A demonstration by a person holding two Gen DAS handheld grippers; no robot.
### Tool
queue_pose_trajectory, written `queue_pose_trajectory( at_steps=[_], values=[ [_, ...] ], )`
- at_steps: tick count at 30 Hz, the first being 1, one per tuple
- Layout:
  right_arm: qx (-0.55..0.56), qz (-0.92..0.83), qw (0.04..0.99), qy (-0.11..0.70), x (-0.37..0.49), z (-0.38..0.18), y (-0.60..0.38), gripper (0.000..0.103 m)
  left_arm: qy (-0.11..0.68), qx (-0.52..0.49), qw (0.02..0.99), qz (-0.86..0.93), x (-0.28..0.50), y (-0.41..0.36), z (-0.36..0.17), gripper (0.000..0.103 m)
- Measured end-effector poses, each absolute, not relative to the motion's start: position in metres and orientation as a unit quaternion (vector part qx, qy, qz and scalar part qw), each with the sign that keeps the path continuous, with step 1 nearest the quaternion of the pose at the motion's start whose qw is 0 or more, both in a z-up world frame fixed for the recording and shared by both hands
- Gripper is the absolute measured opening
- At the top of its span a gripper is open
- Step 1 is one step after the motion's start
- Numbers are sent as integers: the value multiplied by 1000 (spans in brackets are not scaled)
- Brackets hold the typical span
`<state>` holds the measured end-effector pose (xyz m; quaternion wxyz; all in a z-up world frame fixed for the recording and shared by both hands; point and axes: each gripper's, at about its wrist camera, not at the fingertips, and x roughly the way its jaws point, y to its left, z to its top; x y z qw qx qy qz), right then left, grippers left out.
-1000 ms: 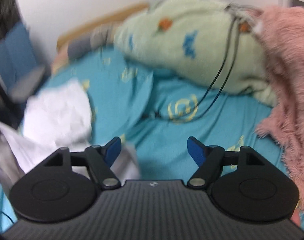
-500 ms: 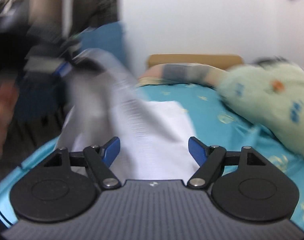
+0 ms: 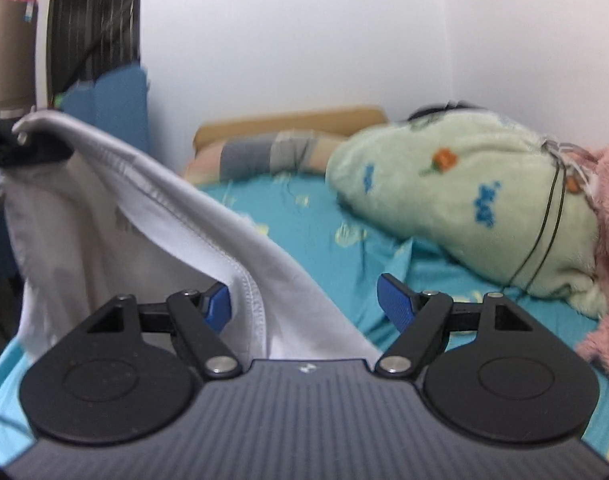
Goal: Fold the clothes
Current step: 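Grasp the T-shirt with the right gripper while the left gripper holds it up, then raise the T-shirt with both grippers to shake it open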
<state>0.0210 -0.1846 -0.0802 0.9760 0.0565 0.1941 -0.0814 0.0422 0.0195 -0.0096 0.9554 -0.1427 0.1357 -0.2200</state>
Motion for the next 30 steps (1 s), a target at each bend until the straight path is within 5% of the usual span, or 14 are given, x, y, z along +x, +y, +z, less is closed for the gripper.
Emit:
queue_pose_trajectory(
  at_steps=[7,14,19,22,26,30],
  values=[
    [69,-68,946,309,6,-93,-190,77,131,-197,954,-185,44,44,-8,12],
    [76,-179,978,77,-38,-42,-207,78,178,-189,944,-203,51,45,-13,13],
    [63,-170,981,61,-37,-40,-204,78,233,-153,938,-204,49,40,-22,16],
    [57,-165,983,53,-37,-39,-202,77,227,-90,950,-194,39,27,-21,27],
    [48,-157,985,43,-36,-38,-200,77,214,-7,957,-196,28,-1,-27,57],
    [62,-153,985,48,-37,-37,-206,77,193,106,966,-133,26,-40,-45,62]
  ],
)
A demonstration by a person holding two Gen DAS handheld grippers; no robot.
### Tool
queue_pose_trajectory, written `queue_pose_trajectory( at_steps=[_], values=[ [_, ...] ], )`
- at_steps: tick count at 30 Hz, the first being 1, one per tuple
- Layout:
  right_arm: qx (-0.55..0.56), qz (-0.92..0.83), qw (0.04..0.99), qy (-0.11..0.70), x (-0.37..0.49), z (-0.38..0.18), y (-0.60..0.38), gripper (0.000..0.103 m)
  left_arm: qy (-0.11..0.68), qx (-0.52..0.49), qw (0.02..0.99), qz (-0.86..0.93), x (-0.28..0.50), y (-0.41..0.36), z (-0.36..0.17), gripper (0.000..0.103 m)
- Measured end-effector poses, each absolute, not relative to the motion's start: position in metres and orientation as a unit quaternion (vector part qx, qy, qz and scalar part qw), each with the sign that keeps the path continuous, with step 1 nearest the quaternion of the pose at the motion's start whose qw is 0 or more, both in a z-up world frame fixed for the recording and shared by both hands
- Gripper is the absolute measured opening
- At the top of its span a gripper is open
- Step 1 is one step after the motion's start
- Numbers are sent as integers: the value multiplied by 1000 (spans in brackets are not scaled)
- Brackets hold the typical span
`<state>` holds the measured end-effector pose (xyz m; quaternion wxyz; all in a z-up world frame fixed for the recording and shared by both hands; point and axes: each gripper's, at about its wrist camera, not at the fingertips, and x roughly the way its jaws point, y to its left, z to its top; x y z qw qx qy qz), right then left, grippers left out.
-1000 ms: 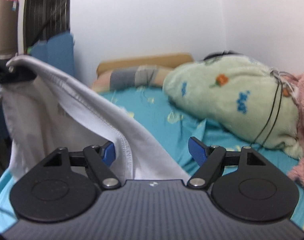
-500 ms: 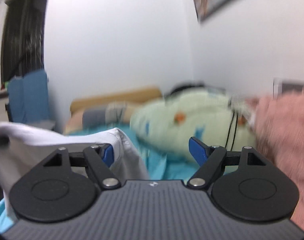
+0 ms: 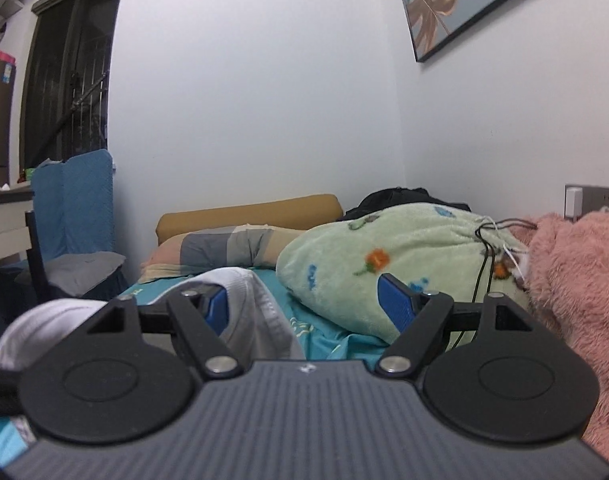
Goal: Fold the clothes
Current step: 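Raise the T-shirt with both grippers to shake it open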
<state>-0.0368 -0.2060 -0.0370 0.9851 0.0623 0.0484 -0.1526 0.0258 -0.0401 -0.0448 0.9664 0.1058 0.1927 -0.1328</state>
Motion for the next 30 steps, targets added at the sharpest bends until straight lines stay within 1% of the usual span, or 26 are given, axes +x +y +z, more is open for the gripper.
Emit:
queue_pose_trajectory(
  at_steps=[2,4,5,7,8,9,10,13,17,20,23,28,30],
  values=[
    [67,-159,984,47,-38,-36,-209,77,178,145,971,-70,28,-50,-51,64],
    [71,-167,982,45,-40,-35,-213,77,169,143,975,-21,28,-45,-48,64],
    [75,-170,982,44,-41,-35,-216,77,164,132,977,-10,26,-39,-41,66],
    [94,-155,983,36,-51,-26,-222,78,136,99,986,-5,14,-23,-20,74],
    [85,-154,984,40,-50,-23,-220,78,123,79,989,-6,9,-16,-9,80],
    [74,-154,984,44,-48,-21,-217,81,110,60,992,-8,3,-8,2,80],
    [63,-153,985,48,-47,-18,-215,87,98,40,994,-10,-3,0,12,80],
    [31,-152,986,61,-42,-10,-207,84,81,11,997,-5,-9,11,35,80],
    [-13,-149,986,78,-36,2,-196,84,81,-9,997,0,-12,21,71,79],
    [-2,-137,990,35,-53,54,-197,84,54,-47,997,-3,-23,39,114,79],
    [2,-123,992,-16,-77,117,-196,84,1,-66,998,-13,-47,47,171,79],
    [-5,-120,987,-109,-137,224,-191,84,-71,-88,993,-46,-108,56,275,79],
    [4,-117,985,-127,-162,259,-194,84,-89,-89,990,-59,-134,58,311,79]
  ],
)
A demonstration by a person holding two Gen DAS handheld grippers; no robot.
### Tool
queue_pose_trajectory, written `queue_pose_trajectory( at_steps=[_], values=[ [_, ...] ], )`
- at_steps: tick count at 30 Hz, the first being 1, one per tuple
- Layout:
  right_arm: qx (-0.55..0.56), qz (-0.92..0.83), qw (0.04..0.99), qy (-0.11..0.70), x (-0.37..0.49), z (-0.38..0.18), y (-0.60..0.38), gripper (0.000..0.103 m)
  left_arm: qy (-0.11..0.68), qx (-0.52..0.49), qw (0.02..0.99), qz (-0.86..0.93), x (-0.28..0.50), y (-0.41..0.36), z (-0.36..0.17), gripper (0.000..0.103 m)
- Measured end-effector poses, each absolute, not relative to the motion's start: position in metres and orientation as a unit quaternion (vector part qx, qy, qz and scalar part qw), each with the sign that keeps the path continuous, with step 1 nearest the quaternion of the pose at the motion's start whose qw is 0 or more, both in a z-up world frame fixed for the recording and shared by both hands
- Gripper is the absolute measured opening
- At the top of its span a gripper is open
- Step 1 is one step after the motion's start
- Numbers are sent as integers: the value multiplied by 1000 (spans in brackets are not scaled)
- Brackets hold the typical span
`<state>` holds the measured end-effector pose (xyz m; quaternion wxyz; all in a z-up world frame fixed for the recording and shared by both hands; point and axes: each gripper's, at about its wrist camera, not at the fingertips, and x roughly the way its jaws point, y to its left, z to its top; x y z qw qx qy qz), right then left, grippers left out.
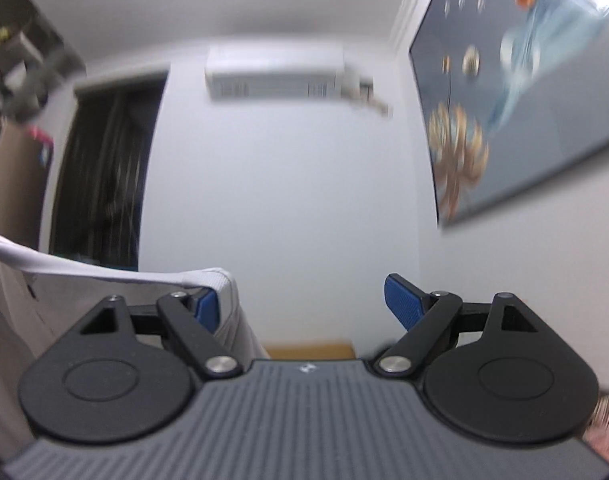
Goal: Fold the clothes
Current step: 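Raise the T-shirt with both grippers to shake it open, then lay the T-shirt flat on the bed and open both grippers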
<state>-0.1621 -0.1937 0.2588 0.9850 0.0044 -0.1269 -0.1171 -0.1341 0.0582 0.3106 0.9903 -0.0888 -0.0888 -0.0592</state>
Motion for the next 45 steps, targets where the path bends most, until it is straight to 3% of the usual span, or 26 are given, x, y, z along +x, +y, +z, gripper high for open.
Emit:
queue_pose_trajectory(
  at_steps=[7,10,13,22,30,33,40,42,45],
  values=[
    [27,-118,981,-153,-221,346,-204,87,-76,-90,987,-113,-186,48,384,80],
    [19,-121,985,-124,-195,349,-211,87,-42,-89,988,-119,-163,41,386,80],
    [0,-129,988,-86,-148,338,-216,87,-7,-91,989,-113,-93,44,365,81],
    [-21,-148,988,34,83,221,-240,85,104,-67,988,-88,172,26,225,82],
    [-10,-146,978,147,333,56,-253,84,206,-85,974,-36,424,14,23,85],
    [-21,-125,972,196,385,-2,-244,84,274,-76,959,-14,502,15,-63,84],
    [-47,-71,948,308,503,-136,-223,84,409,-81,909,-21,607,40,-188,83],
    [-54,-56,938,339,537,-174,-217,84,470,-56,880,-39,620,37,-202,94],
    [-58,-21,925,374,541,-176,-204,84,527,46,845,-71,631,23,-207,101]
  ],
)
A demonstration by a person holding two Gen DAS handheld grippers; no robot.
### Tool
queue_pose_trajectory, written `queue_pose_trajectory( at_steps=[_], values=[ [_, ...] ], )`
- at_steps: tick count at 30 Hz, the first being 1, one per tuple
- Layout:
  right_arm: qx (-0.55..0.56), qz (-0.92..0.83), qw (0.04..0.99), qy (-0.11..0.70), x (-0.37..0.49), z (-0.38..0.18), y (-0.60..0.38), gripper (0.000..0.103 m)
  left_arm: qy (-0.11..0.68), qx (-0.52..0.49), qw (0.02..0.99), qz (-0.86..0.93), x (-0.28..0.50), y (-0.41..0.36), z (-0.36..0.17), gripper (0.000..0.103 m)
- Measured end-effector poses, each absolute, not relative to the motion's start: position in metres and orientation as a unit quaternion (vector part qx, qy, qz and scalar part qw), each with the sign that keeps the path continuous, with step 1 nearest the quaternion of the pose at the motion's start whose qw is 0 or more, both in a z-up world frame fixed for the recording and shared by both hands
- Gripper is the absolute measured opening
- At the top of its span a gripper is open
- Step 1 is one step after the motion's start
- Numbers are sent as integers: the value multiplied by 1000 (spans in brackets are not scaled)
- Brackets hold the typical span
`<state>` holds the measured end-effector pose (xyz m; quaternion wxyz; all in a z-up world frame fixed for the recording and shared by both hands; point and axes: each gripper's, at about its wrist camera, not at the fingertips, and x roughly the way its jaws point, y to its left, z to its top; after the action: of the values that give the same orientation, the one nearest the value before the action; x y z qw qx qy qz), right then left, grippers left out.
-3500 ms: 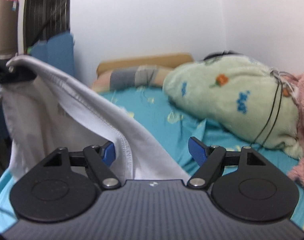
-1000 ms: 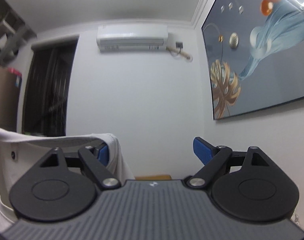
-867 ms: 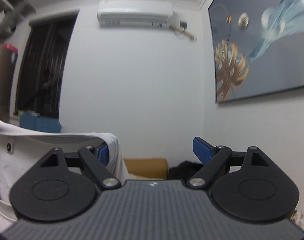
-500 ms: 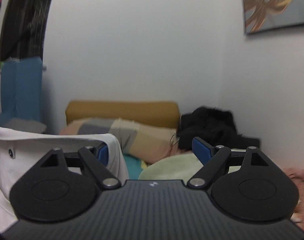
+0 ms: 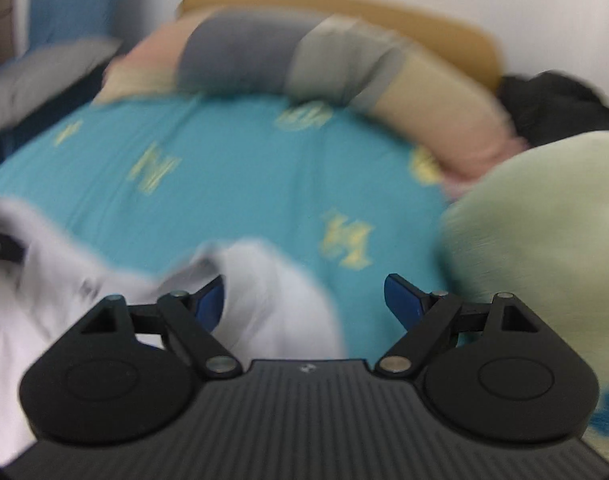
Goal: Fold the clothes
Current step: 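Lay the T-shirt flat on the bed and open both grippers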
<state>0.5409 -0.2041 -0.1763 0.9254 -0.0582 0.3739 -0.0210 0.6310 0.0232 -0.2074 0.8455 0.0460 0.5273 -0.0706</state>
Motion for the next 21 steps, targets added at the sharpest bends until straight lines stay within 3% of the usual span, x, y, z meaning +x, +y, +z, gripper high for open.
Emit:
queue_pose_trajectory(
  at_steps=[4,8,14,21],
  values=[
    [-63,26,906,418,543,-176,-187,84,525,64,843,-92,622,20,-189,101],
    [-35,23,930,366,509,-146,-182,84,466,34,879,-92,580,27,-155,101],
    [38,22,957,286,404,-83,-192,84,396,-44,915,-64,477,42,-99,101],
    [80,27,965,248,263,-18,-198,84,344,-94,932,-72,323,60,-30,101]
  ],
)
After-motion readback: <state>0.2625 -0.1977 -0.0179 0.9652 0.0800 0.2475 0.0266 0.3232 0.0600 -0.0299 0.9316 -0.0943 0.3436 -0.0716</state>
